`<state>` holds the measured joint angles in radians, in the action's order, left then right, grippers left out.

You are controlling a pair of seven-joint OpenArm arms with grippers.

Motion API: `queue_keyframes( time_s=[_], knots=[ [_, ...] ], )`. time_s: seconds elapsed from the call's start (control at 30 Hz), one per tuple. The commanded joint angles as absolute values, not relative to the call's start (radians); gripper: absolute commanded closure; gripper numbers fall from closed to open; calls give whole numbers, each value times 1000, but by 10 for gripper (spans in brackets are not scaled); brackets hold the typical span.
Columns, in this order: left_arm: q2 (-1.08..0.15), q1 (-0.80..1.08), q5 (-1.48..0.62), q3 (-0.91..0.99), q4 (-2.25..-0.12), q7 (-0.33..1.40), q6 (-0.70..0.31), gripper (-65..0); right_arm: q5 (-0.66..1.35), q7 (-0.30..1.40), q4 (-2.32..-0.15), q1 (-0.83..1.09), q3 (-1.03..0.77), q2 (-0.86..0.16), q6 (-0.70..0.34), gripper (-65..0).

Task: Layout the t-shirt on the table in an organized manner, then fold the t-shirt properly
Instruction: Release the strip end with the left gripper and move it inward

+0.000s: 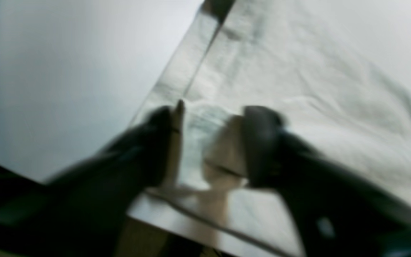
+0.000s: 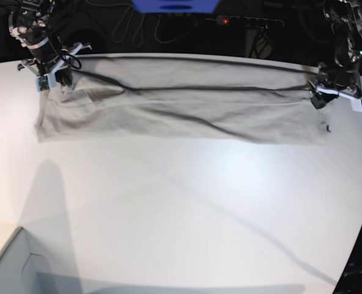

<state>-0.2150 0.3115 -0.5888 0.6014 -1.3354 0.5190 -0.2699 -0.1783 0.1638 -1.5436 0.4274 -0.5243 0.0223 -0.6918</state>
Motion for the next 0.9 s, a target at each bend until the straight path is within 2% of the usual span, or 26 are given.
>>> queue_keyframes(
  time_s=[0.0,0.07,0.13,0.37,0.67,0.73,0.77,0.87],
  knots=[
    [-231,326,-599,611,-1385,499,-282,-389,-168,147,-1558,430,-527,16,-698,0],
    [-231,346,-599,622,-1432,496,-282,-444,-168,145,-1558,430,-527,16,-698,0],
    [-231,341,-591,662,-1442,498,-282,-468,-168,145,-1558,429,-526,16,-698,0],
    [-249,259,-590,691,-1307,499,-282,-467,-168,147,-1558,429,-526,18,-698,0],
    [-257,206,-588,565,-1167,490,-282,-459,-168,148,-1558,429,-526,18,-698,0],
    [-257,196,-588,547,-1152,490,-283,-404,-168,148,-1560,429,-526,18,-698,0],
    [-257,196,-588,541,-1144,490,-283,-349,-168,148,-1560,429,-526,18,-698,0],
    [-257,196,-588,544,-1133,489,-283,-130,-168,150,-1560,429,-526,18,-698,0]
  ],
)
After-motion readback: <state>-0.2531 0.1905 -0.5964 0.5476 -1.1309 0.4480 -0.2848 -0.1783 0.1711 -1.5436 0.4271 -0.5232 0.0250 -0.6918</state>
